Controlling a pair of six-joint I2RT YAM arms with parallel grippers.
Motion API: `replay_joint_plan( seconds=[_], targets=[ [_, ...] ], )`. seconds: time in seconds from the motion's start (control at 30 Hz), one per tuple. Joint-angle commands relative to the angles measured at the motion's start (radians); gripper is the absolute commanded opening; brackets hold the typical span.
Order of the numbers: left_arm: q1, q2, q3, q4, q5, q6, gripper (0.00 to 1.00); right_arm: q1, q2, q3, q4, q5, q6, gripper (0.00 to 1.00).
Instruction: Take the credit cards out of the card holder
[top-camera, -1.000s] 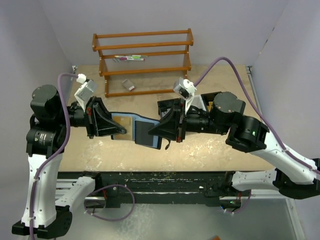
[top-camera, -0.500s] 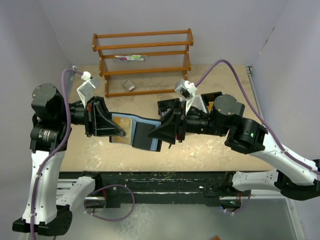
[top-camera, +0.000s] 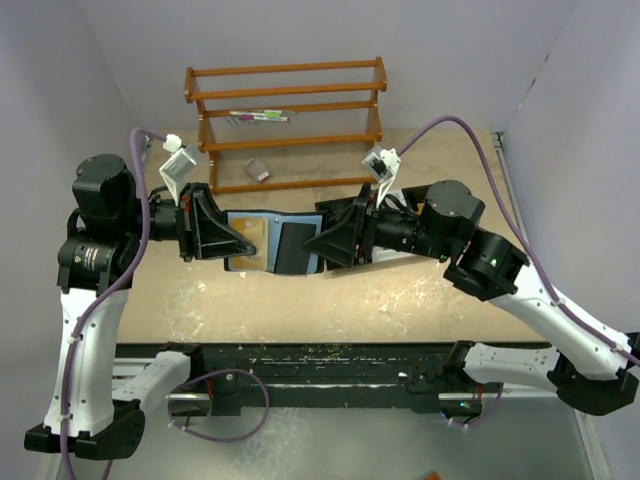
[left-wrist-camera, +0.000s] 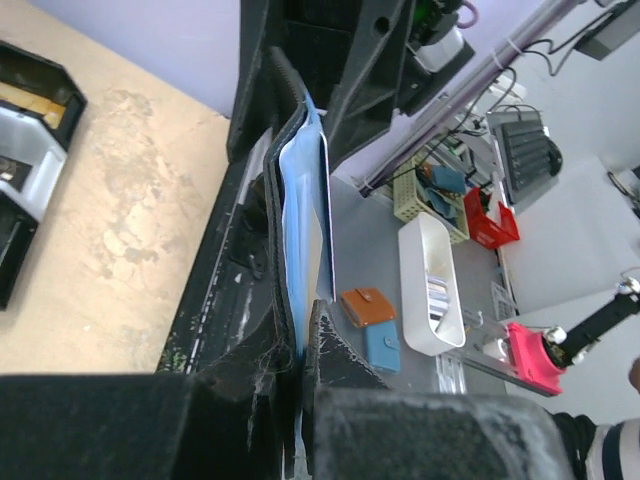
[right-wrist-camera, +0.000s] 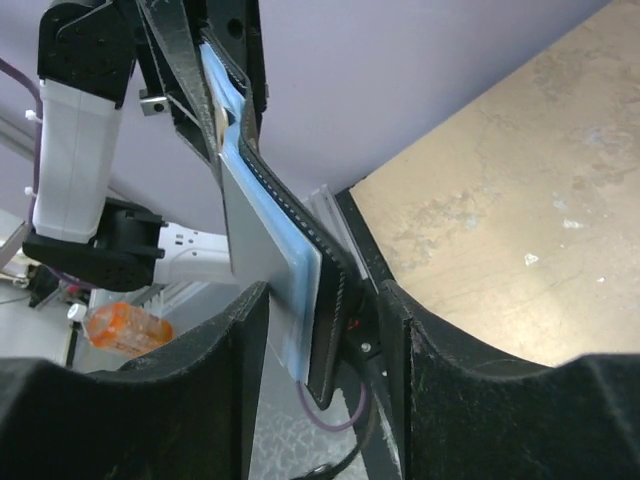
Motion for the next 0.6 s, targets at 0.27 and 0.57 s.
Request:
replay_joint_plan(
  seconds=[0.27, 0.57],
  targets=[
    [-0.004, 0.016, 0.065, -0.173, -0.072, 0.191, 0.0, -0.015, 0.029, -0.126, 0.367, -0.254, 0.152, 0.65],
    [-0.004, 0.026, 0.08, -0.248, -0.053, 0.274, 0.38, -0.014, 0.032, -0.139, 0.374, -0.231, 0.162, 0.13]
  ],
)
